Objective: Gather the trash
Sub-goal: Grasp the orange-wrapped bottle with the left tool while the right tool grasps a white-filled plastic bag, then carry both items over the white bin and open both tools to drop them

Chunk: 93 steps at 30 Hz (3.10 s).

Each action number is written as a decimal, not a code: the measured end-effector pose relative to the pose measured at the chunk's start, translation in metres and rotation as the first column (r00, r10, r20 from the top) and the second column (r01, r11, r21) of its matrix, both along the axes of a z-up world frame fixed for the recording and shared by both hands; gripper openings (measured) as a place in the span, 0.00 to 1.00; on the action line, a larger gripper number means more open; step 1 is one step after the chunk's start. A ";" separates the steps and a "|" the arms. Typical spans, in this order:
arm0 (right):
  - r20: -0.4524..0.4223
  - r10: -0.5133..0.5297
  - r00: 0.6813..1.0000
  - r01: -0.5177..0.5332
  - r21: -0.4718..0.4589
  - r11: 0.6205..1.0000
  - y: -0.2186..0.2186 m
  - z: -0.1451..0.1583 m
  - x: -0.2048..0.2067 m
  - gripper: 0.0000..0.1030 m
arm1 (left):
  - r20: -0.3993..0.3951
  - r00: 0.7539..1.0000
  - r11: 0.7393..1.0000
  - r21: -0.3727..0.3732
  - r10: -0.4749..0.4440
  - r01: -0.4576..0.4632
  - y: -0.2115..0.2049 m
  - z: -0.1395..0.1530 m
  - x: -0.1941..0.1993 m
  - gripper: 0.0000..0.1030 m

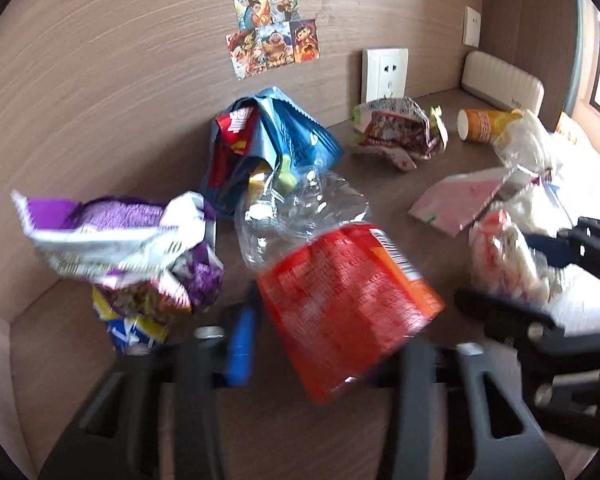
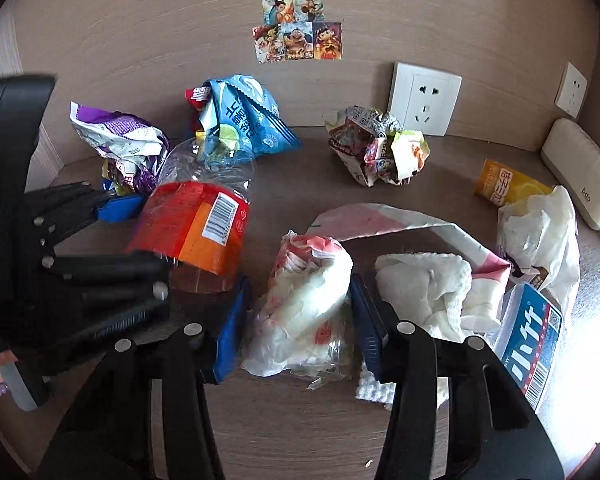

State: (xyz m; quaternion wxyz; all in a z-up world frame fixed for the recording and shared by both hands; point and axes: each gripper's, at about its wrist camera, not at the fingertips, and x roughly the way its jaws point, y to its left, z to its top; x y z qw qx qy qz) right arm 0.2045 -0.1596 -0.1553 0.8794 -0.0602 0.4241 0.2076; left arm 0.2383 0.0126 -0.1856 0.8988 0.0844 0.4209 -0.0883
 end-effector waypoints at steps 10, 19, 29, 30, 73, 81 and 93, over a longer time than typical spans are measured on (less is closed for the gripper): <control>0.044 -0.035 0.998 0.032 0.058 0.998 -0.016 0.041 -0.008 0.48 | 0.083 0.996 0.998 -0.049 -0.023 0.027 0.001 0.032 -0.013 0.03; 0.135 -0.080 0.988 0.069 0.089 0.994 -0.052 0.095 -0.043 0.48 | 0.130 0.989 0.997 -0.045 -0.063 0.070 -0.011 0.077 -0.045 0.02; 0.182 -0.225 0.957 0.204 0.129 0.970 -0.137 0.128 -0.105 0.48 | 0.188 0.954 0.970 -0.012 -0.235 0.241 -0.096 0.123 -0.104 0.02; 0.180 -0.244 0.953 0.223 0.131 0.966 -0.148 0.129 -0.112 0.48 | 0.190 0.948 0.965 -0.015 -0.255 0.263 -0.107 0.126 -0.109 0.02; -0.310 -0.760 0.571 0.814 0.090 0.574 -0.467 -0.203 -0.293 0.49 | -0.249 0.530 0.566 -0.100 -0.811 0.818 -0.495 -0.230 -0.249 0.03; -0.375 -0.769 0.518 0.840 0.053 0.540 -0.478 -0.269 -0.303 0.96 | -0.286 0.549 0.603 -0.153 -0.786 0.783 -0.503 -0.293 -0.242 0.95; -0.319 -0.759 0.567 0.815 0.082 0.574 -0.471 -0.206 -0.287 0.96 | -0.233 0.616 0.654 -0.149 -0.753 0.742 -0.475 -0.220 -0.235 0.95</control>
